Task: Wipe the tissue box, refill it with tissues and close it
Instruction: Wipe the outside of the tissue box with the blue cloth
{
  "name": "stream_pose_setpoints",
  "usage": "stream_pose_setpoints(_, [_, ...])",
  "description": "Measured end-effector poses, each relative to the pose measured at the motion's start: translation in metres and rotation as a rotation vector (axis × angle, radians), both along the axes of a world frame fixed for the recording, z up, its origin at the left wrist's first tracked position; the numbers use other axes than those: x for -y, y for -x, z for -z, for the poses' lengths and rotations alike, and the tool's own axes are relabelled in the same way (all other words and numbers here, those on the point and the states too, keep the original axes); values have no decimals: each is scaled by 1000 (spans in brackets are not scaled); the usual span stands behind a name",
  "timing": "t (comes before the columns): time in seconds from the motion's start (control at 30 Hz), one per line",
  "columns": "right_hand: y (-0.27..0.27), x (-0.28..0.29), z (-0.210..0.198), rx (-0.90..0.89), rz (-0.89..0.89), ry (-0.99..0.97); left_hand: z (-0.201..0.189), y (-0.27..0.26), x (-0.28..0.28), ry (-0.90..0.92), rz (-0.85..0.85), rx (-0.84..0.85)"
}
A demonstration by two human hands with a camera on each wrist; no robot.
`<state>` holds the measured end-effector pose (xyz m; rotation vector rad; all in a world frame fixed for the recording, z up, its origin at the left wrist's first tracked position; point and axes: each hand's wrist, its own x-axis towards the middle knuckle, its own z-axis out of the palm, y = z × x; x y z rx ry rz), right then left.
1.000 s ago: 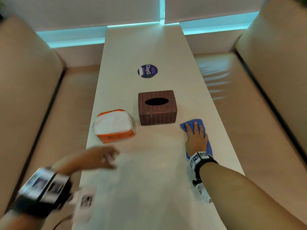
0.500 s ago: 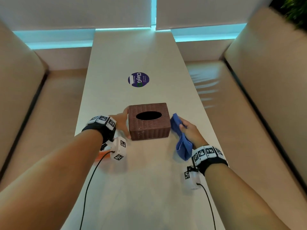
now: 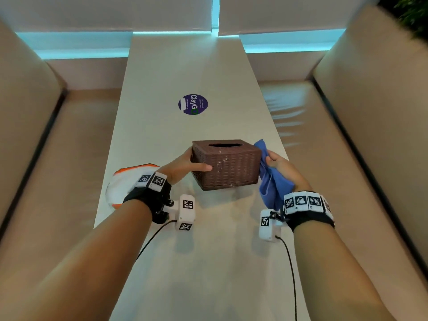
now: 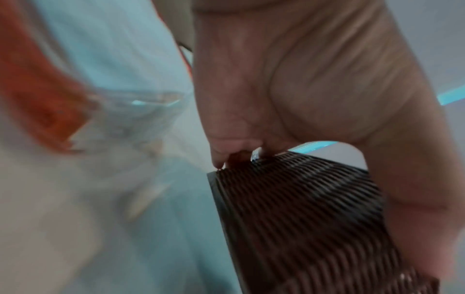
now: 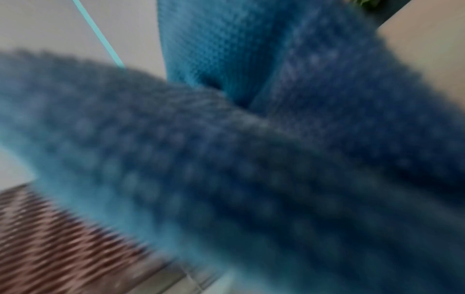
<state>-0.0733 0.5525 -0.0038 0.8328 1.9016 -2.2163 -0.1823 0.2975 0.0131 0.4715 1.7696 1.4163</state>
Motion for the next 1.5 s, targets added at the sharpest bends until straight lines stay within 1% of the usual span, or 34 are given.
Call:
stream_pose_setpoints(0.1, [-11,13,-7,4,3,-14,6,-18,4,-45,-87,47])
stream_pose_setpoints(0.2, [-21,32,-20,44,-13,-122,10,-26,12,-48,-138,86])
stream_pose_setpoints(0.23, [-23,40,-25,32,18,-190,11,-28,14,-52,-167,105])
stream_pose_setpoints(0.27, [-23,49,-30,-10,69,-306,12,-29,16,-59,-191,128])
stream_pose_setpoints(0.33, [-20,73,-46,-157,178,-594,15,-31,20,-73,-224,166])
stream_pose_setpoints(0.37, [-17,87,-54,-252,187,-699,14,-32,21,-66,-229,171])
stream_pose_setpoints(0.4, [-14,100,-58,-338,135,-775,14,-33,22,-60,-235,171])
stream_pose_setpoints(0.43, [-11,112,-63,-365,12,-830,14,-34,22,-60,-246,168])
stream_pose_setpoints(0.47, [-8,121,-66,-326,-149,-871,13,-36,22,-60,-259,162])
stream_pose_setpoints(0.53, [-5,130,-65,-130,-482,-951,11,-38,22,-54,-270,137])
stream_pose_setpoints(0.57, [-3,129,-64,-94,-584,-1027,12,-38,23,-49,-270,130])
stream_pose_setpoints(0.63, [2,125,-59,-157,-649,-1179,11,-38,25,-31,-268,129])
stream_pose_setpoints(0.7, [6,127,-54,-268,-621,-1269,13,-37,25,-3,-275,131])
stream_pose_setpoints(0.8, [7,128,-42,-331,-498,-1275,12,-38,22,45,-316,125])
stream_pose_setpoints(0.83, [7,121,-36,-298,-443,-1262,11,-39,22,52,-328,129])
stream_pose_setpoints(0.93, [0,88,-19,-121,-223,-1169,9,-41,23,69,-351,166])
stream_pose_setpoints(1.0, [0,75,-10,-71,-98,-1100,7,-40,20,64,-346,151])
stream_pose_setpoints(1.03, [1,77,-8,-64,-60,-1104,7,-39,17,60,-341,137])
stream_pose_setpoints(1.07, [3,84,-9,-80,-43,-1141,5,-39,13,57,-334,115])
stream_pose_setpoints(1.13, [8,109,-15,-192,-75,-1229,3,-38,7,60,-345,80])
stream_pose_setpoints(1.2, [8,136,-21,-312,-133,-1245,4,-37,6,67,-337,61])
stream_pose_setpoints(1.23, [8,144,-21,-339,-147,-1265,6,-37,6,71,-337,55])
stream_pose_setpoints(1.3, [12,145,-18,-285,-88,-1309,7,-37,8,81,-355,69])
stream_pose_setpoints(1.33, [15,139,-14,-221,-5,-1307,5,-38,9,75,-361,77])
stream_pose_setpoints(1.4, [20,122,-6,-56,190,-1223,2,-40,10,61,-372,89])
stream_pose_setpoints(1.43, [22,115,-4,12,249,-1155,2,-40,10,67,-375,96])
stream_pose_setpoints(1.5, [25,108,-5,81,254,-1054,0,-41,8,64,-370,121])
